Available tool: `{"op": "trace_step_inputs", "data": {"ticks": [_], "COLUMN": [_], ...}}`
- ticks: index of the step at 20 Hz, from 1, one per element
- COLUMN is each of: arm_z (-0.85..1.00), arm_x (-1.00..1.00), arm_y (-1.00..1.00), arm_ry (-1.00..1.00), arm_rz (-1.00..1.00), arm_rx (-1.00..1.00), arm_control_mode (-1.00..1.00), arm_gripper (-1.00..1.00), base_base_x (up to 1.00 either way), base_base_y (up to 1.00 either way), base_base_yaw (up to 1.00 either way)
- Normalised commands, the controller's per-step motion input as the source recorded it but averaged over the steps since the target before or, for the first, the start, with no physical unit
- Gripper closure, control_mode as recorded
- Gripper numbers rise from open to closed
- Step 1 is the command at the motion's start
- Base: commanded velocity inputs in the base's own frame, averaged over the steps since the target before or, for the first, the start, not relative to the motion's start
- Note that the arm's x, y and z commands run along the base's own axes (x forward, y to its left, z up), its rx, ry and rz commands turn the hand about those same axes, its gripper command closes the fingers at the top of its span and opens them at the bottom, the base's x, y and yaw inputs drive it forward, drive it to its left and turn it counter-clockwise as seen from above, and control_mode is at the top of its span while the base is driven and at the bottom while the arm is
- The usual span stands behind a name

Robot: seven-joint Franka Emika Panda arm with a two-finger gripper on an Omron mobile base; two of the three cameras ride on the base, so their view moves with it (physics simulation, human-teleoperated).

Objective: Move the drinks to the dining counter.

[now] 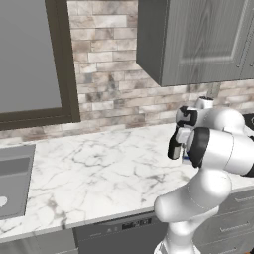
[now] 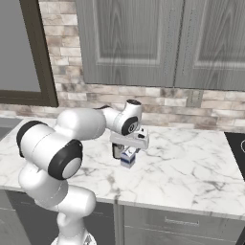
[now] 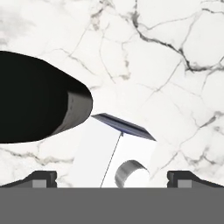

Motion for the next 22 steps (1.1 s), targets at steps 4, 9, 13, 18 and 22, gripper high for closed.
{"op": "trace_step_inputs", "data": {"ticks": [4,9,13,18,22], "arm_z": [-0.14,-0.17,-0.21,-0.25,-0.3], "arm_x": [0.0,0.0,0.0,0.0,0.0], "arm_y": [0.0,0.0,0.0,0.0,0.0], "arm_ry": [0.0,0.0,0.0,0.0,0.02], "arm_rz": [0.07,0.07,0.05,0.04,0.03], "arm_rx": [0.0,0.0,0.03,0.03,0.03], "arm_control_mode": [-1.0,-1.0,-1.0,-1.0,-1.0], "arm_gripper": [-1.0,-1.0,-1.0,-1.0,-1.0], "base_base_x": [0.0,0.0,0.0,0.0,0.0], "base_base_y": [0.0,0.0,0.0,0.0,0.0], "base_base_yaw": [0.0,0.0,0.0,0.0,0.0]}}
